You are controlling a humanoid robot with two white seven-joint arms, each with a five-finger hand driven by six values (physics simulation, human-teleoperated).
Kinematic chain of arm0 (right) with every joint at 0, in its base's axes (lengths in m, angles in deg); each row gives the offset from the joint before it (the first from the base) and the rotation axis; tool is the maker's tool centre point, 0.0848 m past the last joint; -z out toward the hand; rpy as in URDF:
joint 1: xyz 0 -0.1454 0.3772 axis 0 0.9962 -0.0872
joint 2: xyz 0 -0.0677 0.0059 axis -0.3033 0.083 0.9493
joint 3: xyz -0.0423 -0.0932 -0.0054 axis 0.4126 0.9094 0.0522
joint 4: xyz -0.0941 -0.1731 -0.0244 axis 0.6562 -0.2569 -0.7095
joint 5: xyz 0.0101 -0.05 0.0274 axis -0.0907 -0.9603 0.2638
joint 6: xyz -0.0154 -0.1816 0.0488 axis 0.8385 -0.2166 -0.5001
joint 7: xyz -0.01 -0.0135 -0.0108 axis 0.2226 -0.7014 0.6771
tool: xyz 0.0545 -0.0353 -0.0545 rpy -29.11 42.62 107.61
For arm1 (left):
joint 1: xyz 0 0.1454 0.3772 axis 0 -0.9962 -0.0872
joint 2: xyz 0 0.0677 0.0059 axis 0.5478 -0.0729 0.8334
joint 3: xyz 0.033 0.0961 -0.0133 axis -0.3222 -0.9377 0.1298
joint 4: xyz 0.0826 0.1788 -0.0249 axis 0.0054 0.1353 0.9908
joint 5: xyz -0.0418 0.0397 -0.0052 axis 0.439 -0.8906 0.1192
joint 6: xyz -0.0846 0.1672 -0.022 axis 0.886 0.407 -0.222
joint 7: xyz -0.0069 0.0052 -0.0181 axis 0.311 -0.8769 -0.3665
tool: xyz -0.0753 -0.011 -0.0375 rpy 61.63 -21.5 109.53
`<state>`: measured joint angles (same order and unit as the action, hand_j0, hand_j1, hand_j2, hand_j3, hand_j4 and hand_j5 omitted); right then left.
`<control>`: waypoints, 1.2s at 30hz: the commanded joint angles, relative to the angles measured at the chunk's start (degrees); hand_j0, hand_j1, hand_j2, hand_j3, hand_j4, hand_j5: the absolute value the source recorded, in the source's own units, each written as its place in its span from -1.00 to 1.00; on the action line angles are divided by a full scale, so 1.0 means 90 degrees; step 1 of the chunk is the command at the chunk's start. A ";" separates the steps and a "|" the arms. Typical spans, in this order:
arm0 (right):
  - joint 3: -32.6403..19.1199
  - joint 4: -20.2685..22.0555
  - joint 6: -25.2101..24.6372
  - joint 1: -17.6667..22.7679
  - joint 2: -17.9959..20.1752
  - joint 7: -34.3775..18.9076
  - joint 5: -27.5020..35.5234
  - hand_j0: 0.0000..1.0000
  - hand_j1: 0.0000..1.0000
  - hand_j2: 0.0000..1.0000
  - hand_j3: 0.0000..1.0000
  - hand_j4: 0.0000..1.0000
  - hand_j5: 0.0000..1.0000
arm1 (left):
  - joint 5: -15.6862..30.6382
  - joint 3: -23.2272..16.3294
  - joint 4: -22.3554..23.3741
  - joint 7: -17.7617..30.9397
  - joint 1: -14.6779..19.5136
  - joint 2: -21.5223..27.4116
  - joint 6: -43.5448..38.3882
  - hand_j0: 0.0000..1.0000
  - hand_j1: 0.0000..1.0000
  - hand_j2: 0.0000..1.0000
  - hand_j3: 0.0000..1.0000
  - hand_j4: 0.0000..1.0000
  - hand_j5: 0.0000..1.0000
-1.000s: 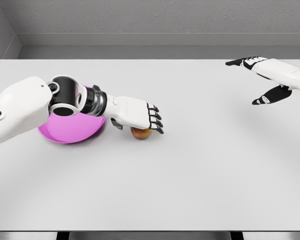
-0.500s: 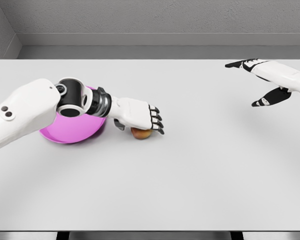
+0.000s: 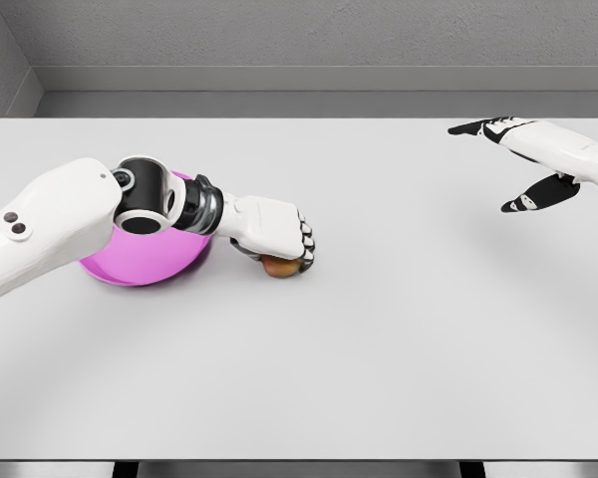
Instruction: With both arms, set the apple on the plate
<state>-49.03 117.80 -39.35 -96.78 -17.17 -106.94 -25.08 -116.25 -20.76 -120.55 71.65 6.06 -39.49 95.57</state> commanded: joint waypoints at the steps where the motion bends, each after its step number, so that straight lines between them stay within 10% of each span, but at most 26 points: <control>1: -0.0001 0.0002 -0.0009 0.0000 0.0003 0.0003 0.0028 1.00 1.00 1.00 1.00 1.00 1.00 | -0.0005 -0.0032 -0.0015 0.0058 0.0000 0.0011 0.0037 -0.41 -0.41 -0.41 -0.41 -0.41 -0.41; 10: -0.0001 -0.0007 -0.0009 0.0000 0.0002 0.0003 0.0028 1.00 1.00 1.00 1.00 1.00 1.00 | 0.0288 0.0075 -0.0064 0.0029 0.0058 0.0109 0.0037 -1.00 -1.00 -1.00 -1.00 -1.00 -1.00; 17: -0.0001 -0.0007 -0.0009 0.0000 0.0002 0.0003 0.0028 1.00 1.00 1.00 1.00 1.00 1.00 | 0.1362 0.0934 -0.0064 0.0029 -0.0029 0.0841 0.0037 -1.00 -1.00 -1.00 -1.00 -1.00 -1.00; 27: -0.0001 -0.0007 -0.0009 0.0000 0.0012 0.0003 0.0028 1.00 1.00 1.00 1.00 1.00 1.00 | 0.1353 0.1335 0.0190 0.0058 -0.0273 0.2140 0.0037 -0.98 -0.98 -0.98 -0.98 -0.98 -0.98; 36: -0.0001 -0.0007 -0.0009 0.0000 0.0002 0.0003 0.0028 1.00 1.00 1.00 1.00 1.00 1.00 | 0.1148 0.1325 0.1050 0.0097 -0.0488 0.1965 0.0037 -0.93 -0.93 -0.93 -0.93 -0.93 -0.93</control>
<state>-49.03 117.70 -39.35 -96.78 -17.21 -106.94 -25.08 -105.78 -9.00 -112.26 72.53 1.67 -21.24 96.02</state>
